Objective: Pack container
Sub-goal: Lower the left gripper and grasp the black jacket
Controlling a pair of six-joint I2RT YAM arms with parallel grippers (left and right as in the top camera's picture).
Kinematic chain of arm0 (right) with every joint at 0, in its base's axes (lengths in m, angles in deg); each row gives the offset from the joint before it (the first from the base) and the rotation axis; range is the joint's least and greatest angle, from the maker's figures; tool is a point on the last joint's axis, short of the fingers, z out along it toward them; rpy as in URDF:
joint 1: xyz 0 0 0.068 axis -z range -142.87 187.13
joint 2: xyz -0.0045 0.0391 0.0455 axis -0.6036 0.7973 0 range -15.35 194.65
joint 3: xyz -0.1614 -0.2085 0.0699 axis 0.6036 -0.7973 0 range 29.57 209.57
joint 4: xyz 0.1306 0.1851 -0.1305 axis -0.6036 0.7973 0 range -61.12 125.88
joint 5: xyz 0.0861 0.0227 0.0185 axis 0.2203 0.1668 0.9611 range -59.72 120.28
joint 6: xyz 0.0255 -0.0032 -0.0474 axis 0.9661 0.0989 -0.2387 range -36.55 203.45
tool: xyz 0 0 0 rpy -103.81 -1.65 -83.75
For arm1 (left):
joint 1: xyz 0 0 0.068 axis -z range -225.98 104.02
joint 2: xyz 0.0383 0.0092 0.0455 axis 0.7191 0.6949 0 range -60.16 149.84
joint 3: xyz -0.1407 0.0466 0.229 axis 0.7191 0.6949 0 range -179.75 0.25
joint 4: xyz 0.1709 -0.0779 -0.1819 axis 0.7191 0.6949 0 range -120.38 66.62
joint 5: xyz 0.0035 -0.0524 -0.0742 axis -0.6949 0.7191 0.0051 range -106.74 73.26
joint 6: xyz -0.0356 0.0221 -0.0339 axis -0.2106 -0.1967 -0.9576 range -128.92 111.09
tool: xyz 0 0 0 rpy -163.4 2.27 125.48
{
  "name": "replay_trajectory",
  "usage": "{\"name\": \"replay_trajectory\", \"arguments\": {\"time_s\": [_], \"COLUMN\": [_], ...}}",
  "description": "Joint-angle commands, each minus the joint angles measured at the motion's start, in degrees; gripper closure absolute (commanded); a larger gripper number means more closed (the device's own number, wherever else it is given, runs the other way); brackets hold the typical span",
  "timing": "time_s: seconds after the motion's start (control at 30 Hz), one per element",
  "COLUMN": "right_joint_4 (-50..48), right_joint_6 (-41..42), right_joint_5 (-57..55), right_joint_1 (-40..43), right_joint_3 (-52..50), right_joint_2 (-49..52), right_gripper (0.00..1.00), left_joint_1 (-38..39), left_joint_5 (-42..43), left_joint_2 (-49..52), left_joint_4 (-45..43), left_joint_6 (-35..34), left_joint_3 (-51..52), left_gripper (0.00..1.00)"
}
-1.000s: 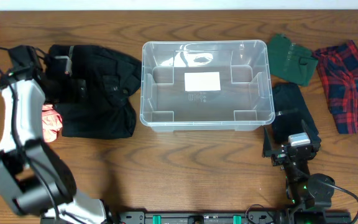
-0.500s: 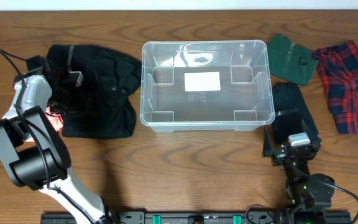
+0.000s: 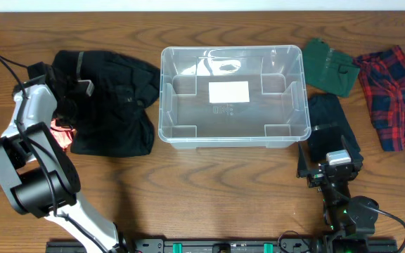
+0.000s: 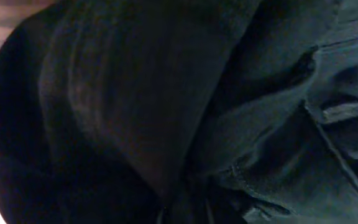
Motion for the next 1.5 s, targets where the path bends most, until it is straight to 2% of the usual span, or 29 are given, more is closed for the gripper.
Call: {"name": "replay_trajectory", "arguments": {"time_s": [0.0,0.2,0.5,0.6,0.83,0.9,0.97,1.03,1.07,1.47], "right_joint_4": [0.22,0.22,0.22,0.22,0.22,0.22,0.22,0.22,0.22,0.22], "right_joint_6": [-0.37,-0.37,-0.37,-0.37,-0.37,-0.37,-0.37,-0.37,-0.37,-0.37], "right_joint_5": [0.24,0.24,0.24,0.24,0.24,0.24,0.24,0.24,0.24,0.24], "right_joint_1": [0.68,0.68,0.68,0.68,0.68,0.68,0.68,0.68,0.68,0.68], "right_joint_3": [-0.09,-0.09,-0.09,-0.09,-0.09,-0.09,-0.09,-0.09,-0.09,-0.09], "right_joint_2": [-0.31,-0.31,-0.31,-0.31,-0.31,-0.31,-0.31,-0.31,-0.31,-0.31], "right_gripper": [0.01,0.01,0.01,0.01,0.01,0.01,0.01,0.01,0.01,0.01], "left_joint_1": [0.35,0.33,0.39,0.37,0.46,0.50,0.48,0.48,0.48,0.50], "left_joint_5": [9.60,18.16,17.88,17.70,15.96,15.98,15.96,15.96,15.96,15.93], "left_joint_2": [-3.37,-6.78,-7.19,-6.29,-0.76,1.11,2.64,3.61,3.93,4.09], "left_joint_4": [-0.17,-0.33,-0.46,-0.61,-0.72,-0.70,-0.70,-0.61,-0.52,-0.83], "left_joint_6": [-0.02,-0.04,-0.02,0.00,-0.02,-0.02,-0.02,-0.02,0.00,0.42], "left_joint_3": [-0.81,-0.81,0.04,0.57,0.94,0.94,0.94,0.94,0.94,0.94], "left_gripper": [0.94,0.94,0.93,0.88,0.83,0.56,0.46,0.12,0.02,0.00]}}
